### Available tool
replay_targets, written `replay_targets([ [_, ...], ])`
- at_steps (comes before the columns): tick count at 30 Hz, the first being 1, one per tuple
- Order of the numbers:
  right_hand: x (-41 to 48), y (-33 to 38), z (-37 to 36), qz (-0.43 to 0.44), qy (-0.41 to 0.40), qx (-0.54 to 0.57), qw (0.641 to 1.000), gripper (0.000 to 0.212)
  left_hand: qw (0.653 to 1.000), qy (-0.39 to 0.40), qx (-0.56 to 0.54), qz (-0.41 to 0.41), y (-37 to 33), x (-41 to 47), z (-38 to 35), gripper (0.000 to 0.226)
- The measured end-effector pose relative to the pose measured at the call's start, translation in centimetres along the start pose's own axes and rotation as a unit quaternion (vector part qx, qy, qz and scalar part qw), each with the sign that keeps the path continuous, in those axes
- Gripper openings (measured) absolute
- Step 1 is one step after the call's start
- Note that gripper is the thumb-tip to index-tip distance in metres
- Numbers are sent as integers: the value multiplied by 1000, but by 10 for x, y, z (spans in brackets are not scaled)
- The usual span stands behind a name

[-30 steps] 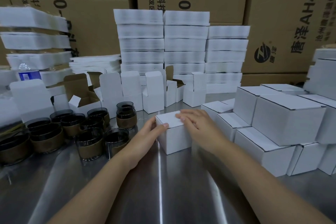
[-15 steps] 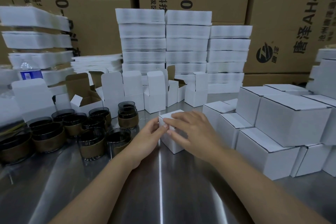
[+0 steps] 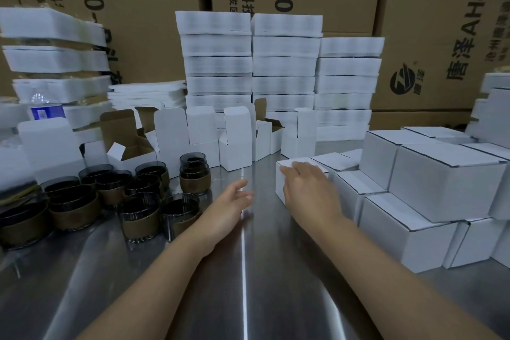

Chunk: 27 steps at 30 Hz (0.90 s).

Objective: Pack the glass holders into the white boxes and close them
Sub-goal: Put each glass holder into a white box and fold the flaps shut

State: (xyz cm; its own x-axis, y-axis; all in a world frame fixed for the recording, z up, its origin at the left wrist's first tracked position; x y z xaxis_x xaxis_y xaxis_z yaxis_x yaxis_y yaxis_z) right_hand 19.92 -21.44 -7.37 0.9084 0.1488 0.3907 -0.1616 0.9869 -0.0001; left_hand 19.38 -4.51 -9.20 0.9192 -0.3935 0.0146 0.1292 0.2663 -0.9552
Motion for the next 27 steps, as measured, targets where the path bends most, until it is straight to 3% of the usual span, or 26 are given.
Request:
replay_targets([
  [3, 1, 7, 5, -29, 37, -50, 998, 46, 1000, 0, 6, 2, -1, -1, -2, 43],
  [8, 15, 21, 12, -63, 111, -156, 979, 31, 1000, 3, 7, 0, -3, -1, -2, 43],
  [14, 58, 25, 38, -95, 198, -309, 925, 35, 1000, -6, 21, -4, -1, 2, -5, 44],
  [19, 110, -4, 48, -120, 128, -178, 968, 16, 998, -5, 63, -16, 9, 6, -8, 47],
  [23, 152, -39, 29, -207, 219, 5, 954, 57, 997, 4, 73, -23, 16, 9, -5, 48],
  [27, 184, -48, 10, -223, 297, 76, 925, 72, 996, 7, 81, -23, 21, 10, -7, 47],
])
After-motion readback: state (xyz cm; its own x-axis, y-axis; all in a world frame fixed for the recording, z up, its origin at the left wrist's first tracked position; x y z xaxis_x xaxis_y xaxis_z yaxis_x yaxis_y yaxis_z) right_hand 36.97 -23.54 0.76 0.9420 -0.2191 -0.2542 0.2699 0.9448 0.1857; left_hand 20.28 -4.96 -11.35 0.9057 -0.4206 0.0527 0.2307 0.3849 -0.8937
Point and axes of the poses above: each hand's wrist, its own x-axis towards the middle knuckle, its own z-axis out of the back of the hand, y = z × x, the point moved 1 cm from there along x, towards the middle knuckle, and after that the axes turned 14 degrees about y, right-handed, at the moved point
